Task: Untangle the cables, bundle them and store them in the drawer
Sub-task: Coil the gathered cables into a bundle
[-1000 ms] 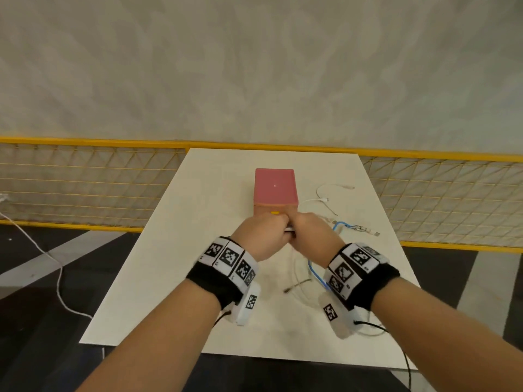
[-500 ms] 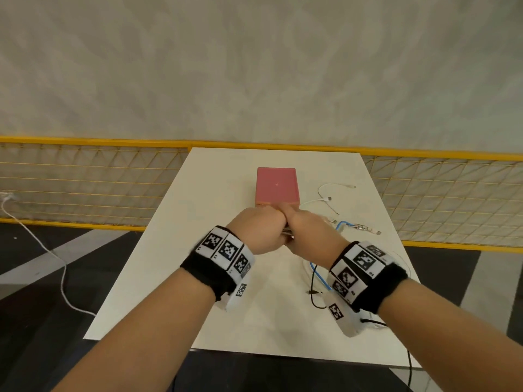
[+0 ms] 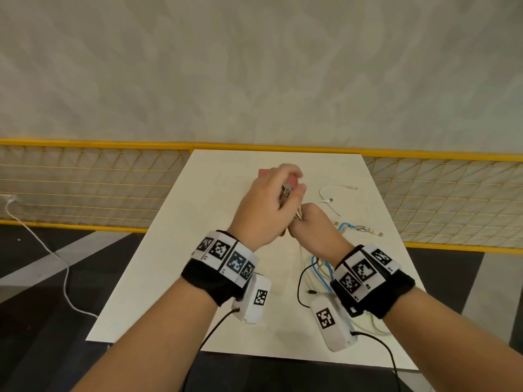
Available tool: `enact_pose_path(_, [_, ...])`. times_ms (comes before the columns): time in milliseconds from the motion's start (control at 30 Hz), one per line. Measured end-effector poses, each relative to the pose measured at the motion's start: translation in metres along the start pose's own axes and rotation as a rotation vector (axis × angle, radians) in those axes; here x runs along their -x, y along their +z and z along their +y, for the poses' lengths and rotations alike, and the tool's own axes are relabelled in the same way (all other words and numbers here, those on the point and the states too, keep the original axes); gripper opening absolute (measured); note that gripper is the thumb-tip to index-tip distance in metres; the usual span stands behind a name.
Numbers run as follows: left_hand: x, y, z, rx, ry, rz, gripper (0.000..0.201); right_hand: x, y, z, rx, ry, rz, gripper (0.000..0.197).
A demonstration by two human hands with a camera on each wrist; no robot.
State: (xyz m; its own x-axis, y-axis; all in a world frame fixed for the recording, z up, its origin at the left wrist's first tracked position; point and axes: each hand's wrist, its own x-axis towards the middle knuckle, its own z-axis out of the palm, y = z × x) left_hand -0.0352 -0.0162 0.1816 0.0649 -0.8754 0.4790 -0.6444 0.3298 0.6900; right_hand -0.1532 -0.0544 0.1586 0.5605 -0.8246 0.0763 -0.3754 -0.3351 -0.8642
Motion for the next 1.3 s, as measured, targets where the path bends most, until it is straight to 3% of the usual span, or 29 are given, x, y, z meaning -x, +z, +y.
enact_pose_path(100, [0.001, 0.005, -0.005, 0.04, 0.091, 0.012, 0.008, 0.004, 0.0, -0.004, -0.105, 0.047, 0.005, 0.047])
enact_pose_path(233, [0.003, 0.007, -0.006, -0.099, 0.143, -0.039, 0.023, 0.003, 0.002, -0.009, -0.246, 0.079, 0.055, 0.022])
enact_pose_path(333, [0.003, 0.001, -0.005, -0.197, 0.175, -0.015, 0.03, 0.002, 0.0, -0.011, -0.308, 0.03, 0.032, 0.017])
enact_pose_path(467, [0.001, 0.007, -0.001, -0.055, 0.132, 0.083, 0.02, 0.003, -0.002, -0.013, -0.304, -0.031, -0.019, 0.028])
enact_pose_path(567, [-0.002, 0.008, -0.002, 0.047, 0.061, 0.078, 0.009, 0.0, -0.007, -0.011, -0.188, -0.011, -0.056, 0.051])
enact_pose_path(667, [-0.004, 0.003, -0.004, 0.047, 0.005, 0.001, 0.01, -0.001, -0.016, -0.007, -0.124, -0.04, -0.167, 0.027])
enact_pose_path(733, [-0.005, -0.004, -0.006, 0.084, -0.039, 0.041, 0.01, 0.002, -0.023, 0.0, -0.118, -0.072, -0.238, 0.01])
enact_pose_path(800, [-0.007, -0.012, -0.012, 0.111, -0.111, 0.081, 0.013, 0.008, -0.028, 0.009, -0.096, -0.097, -0.28, 0.019])
enact_pose_path(900, [-0.006, -0.02, -0.026, -0.033, -0.252, -0.046, 0.017, 0.014, -0.035, 0.019, 0.122, -0.158, -0.256, 0.026])
enact_pose_path(967, [-0.004, -0.024, -0.034, -0.272, -0.208, 0.003, 0.018, 0.014, -0.038, 0.018, 0.304, -0.184, -0.261, 0.038])
enact_pose_path(1033, [-0.003, -0.024, -0.027, -0.297, 0.01, 0.055, 0.028, 0.013, -0.041, 0.016, 0.387, -0.189, -0.288, 0.03])
enact_pose_path(1100, [-0.001, -0.013, -0.017, -0.202, 0.185, -0.168, 0.053, 0.01, -0.041, 0.012, 0.446, -0.224, -0.355, 0.024])
enact_pose_path(1167, [0.005, 0.005, -0.014, -0.172, 0.128, -0.481, 0.073, 0.009, -0.039, 0.007, 0.453, -0.246, -0.429, 0.014])
enact_pose_path(1200, [0.007, 0.014, -0.019, -0.146, 0.046, -0.583, 0.073, 0.009, -0.04, 0.003, 0.463, -0.259, -0.448, 0.016])
enact_pose_path(1300, [0.01, 0.022, -0.034, -0.138, -0.076, -0.562, 0.054, 0.008, -0.052, -0.005, 0.465, -0.272, -0.476, 0.014])
